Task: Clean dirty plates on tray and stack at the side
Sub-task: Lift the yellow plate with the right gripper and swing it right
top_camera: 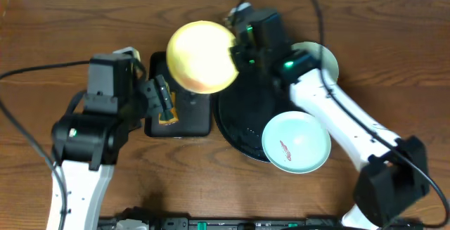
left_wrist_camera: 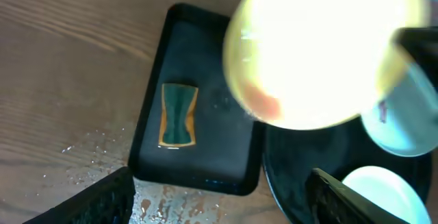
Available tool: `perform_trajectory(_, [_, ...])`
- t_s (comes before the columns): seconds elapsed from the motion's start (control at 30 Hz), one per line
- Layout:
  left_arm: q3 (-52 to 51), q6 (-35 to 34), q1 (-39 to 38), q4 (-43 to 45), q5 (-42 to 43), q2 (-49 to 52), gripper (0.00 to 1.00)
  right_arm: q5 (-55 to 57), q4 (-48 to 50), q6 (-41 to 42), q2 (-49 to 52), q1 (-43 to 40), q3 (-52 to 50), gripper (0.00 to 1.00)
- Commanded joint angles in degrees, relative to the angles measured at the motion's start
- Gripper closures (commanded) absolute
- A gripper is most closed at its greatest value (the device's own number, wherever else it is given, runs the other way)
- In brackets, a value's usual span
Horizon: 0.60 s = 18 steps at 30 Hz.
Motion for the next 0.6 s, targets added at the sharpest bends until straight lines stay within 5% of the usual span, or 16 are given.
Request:
perform_trajectory(0.0, [1.2, 0.59, 0.02, -0.37, -0.09, -3.06, 0.19, 9.42, 3.06, -4.57, 1.86, 3.96, 0.15, 0.99])
perform_trajectory(0.13, [1.2, 0.59, 0.02, -0.37, -0.09, -4.07, 0.12, 17.25, 6.51, -9.09, 1.33, 7.58, 0.15, 0.99])
perform_trajectory(0.57, [1.07, 0.59, 0.02, -0.35, -0.07, -3.41, 0.11, 40.94, 12.09, -18.88, -1.31, 17.86, 0.15, 0.99])
